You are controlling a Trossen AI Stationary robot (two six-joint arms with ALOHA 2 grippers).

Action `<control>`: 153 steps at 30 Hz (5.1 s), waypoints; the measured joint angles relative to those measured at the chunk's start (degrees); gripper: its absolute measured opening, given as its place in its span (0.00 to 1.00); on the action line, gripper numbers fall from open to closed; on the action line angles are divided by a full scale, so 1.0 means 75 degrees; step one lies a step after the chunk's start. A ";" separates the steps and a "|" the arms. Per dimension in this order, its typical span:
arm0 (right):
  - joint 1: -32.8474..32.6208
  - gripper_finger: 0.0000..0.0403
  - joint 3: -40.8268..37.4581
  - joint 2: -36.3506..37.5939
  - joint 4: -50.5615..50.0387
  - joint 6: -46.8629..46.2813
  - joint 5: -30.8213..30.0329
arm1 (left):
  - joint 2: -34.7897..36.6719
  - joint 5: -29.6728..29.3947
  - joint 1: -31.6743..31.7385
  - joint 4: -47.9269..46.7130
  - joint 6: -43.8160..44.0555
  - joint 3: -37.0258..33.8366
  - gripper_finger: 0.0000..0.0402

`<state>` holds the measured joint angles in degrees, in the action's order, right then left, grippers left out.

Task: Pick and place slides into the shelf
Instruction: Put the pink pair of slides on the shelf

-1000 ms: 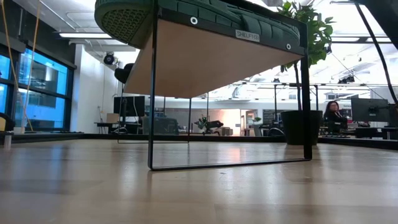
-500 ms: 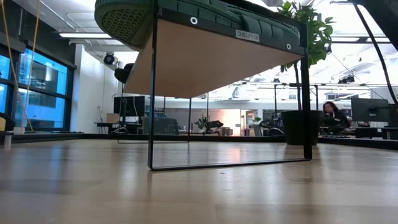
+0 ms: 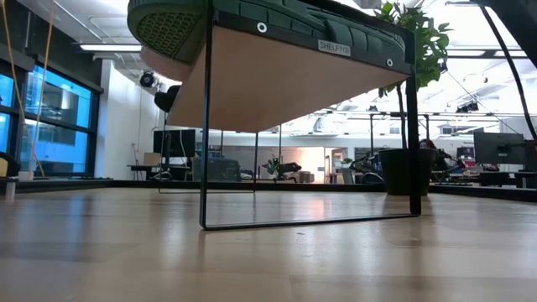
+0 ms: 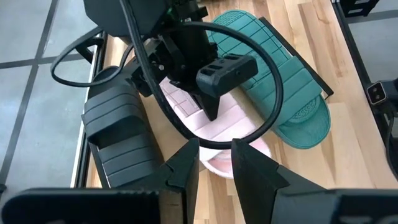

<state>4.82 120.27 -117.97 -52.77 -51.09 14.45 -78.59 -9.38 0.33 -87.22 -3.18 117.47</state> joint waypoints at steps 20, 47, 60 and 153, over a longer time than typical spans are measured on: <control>0.0085 0.00 0.0000 0.0003 -0.0142 -0.0044 -0.0095 | 0.0000 0.0011 -0.0002 -0.0062 0.0050 -0.0002 0.21; 0.0125 0.06 0.0000 0.0009 -0.0102 -0.0067 -0.0086 | 0.0000 0.0127 -0.0002 -0.0058 0.0058 -0.0003 0.21; 0.0125 0.08 0.0000 0.0012 -0.0029 -0.0067 -0.0072 | -0.0002 0.0130 -0.0001 -0.0055 0.0081 -0.0001 0.21; 0.0628 0.25 -0.0153 0.3402 -0.4380 0.0807 -0.3205 | -0.0023 0.0509 0.0001 -0.0374 0.0256 -0.0650 0.21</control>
<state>9.53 119.12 -92.46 -85.62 -45.04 -9.58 -78.76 -5.56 0.34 -90.02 -1.26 112.60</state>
